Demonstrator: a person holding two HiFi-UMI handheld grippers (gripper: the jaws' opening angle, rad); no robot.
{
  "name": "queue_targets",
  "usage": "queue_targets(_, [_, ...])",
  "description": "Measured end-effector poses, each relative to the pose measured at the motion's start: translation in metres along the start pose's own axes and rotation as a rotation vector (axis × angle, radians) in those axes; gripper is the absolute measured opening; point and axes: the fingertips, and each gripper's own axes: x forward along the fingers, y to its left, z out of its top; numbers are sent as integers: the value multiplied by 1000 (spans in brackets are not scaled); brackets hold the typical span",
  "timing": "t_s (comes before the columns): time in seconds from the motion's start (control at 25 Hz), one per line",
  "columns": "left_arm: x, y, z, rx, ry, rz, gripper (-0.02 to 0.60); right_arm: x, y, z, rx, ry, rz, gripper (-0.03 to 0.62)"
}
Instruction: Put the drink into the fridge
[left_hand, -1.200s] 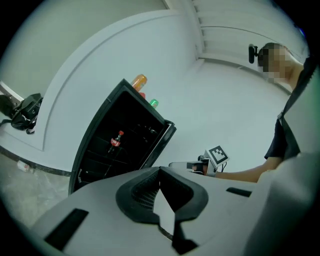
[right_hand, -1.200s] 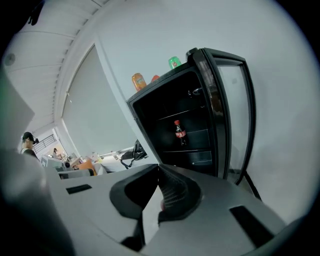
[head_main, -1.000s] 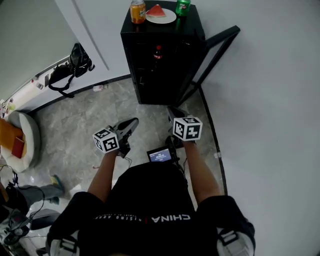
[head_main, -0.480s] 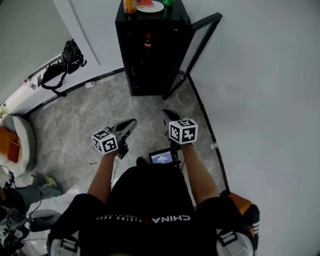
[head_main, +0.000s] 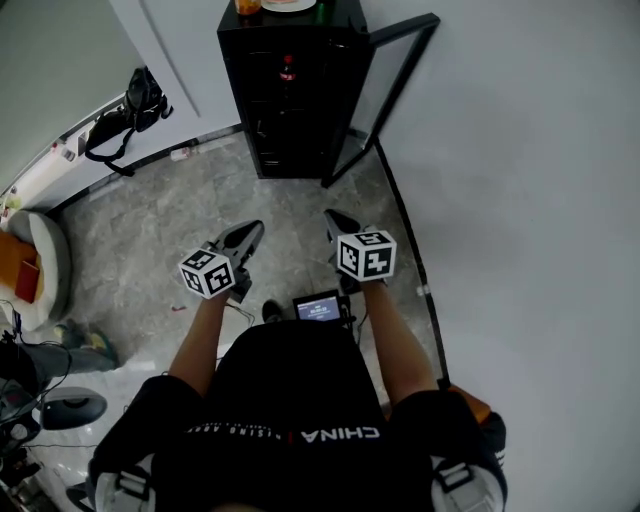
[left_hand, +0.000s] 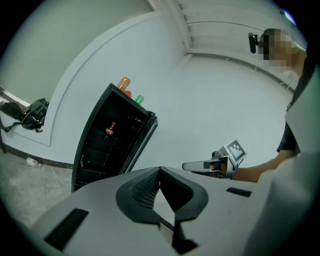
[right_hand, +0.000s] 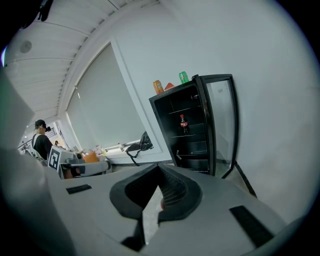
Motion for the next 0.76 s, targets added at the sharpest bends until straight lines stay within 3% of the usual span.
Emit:
queue_targets(0.4, [12,-20,-5,73,54,17,12,-8,3,3,-34,-11,50,17])
queue_targets(0.76, [15,-24,-6,43,42,-24,12,-3,7,14,-49,-25,71,17])
